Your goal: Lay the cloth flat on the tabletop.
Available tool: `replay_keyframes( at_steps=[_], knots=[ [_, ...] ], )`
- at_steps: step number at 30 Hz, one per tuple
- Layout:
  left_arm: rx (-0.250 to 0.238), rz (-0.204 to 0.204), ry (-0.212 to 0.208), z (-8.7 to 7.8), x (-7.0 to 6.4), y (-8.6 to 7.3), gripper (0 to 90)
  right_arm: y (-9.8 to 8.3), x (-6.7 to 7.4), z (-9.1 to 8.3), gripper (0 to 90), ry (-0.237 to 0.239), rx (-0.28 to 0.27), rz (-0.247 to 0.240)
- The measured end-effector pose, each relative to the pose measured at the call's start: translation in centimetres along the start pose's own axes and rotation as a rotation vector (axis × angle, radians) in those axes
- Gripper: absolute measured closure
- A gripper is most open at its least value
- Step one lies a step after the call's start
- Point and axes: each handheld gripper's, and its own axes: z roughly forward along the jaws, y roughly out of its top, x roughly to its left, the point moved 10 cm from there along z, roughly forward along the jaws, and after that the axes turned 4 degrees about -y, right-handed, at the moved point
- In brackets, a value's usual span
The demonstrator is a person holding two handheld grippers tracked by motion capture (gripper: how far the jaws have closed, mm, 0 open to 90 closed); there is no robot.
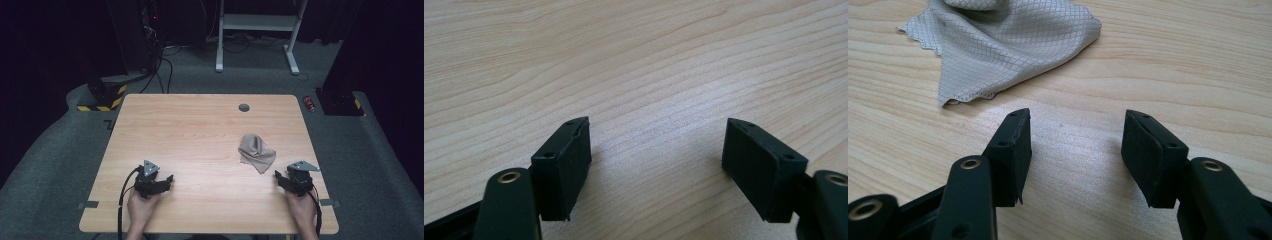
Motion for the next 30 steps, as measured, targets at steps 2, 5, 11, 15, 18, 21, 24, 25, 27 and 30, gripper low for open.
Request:
replay_keyframes(
  at_steps=[2, 5, 11, 15, 18, 21, 24, 25, 27, 30],
  knots=[
    [0.000, -0.001, 0.001, 0.0, 0.0, 0.0, 27.9, 0.0, 0.0, 0.0, 46.1, 0.001, 0.000, 0.000],
    [-0.001, -0.002, 0.002, 0.0, 0.0, 0.0, 27.8, 0.0, 0.0, 0.0, 46.5, 0.003, 0.000, 0.000],
    [-0.001, -0.002, 0.002, 0.0, 0.0, 0.0, 27.8, 0.0, 0.2, -0.1, 51.9, 0.007, -0.002, -0.003],
    [-0.001, -0.001, 0.001, 0.0, 0.0, 0.0, 27.8, 0.3, 0.7, -0.1, 54.0, -0.011, 0.011, -0.053],
    [-0.001, -0.001, 0.001, 0.0, 0.0, 0.0, 27.8, 1.0, 1.3, -0.4, 56.1, 0.016, -0.011, -0.058],
    [0.001, 0.000, 0.001, 0.0, 0.0, 0.0, 27.7, 1.8, 2.2, -0.6, 56.4, 0.049, -0.026, -0.061],
    [-0.001, -0.002, 0.000, 0.0, 0.0, 0.0, 27.6, 2.7, 2.8, -0.6, 55.9, 0.069, -0.035, -0.070],
    [0.000, 0.000, 0.000, 0.0, 0.0, 0.0, 27.6, 3.0, 3.0, -0.6, 55.7, 0.072, -0.038, -0.077],
    [-0.001, -0.002, 0.001, 0.0, 0.0, 0.0, 27.6, 3.7, 3.4, -0.5, 55.3, 0.076, -0.045, -0.092],
    [0.001, 0.000, 0.001, 0.0, 0.0, 0.0, 27.6, 4.6, 4.1, 0.0, 54.1, 0.090, -0.044, -0.114]
  ],
)
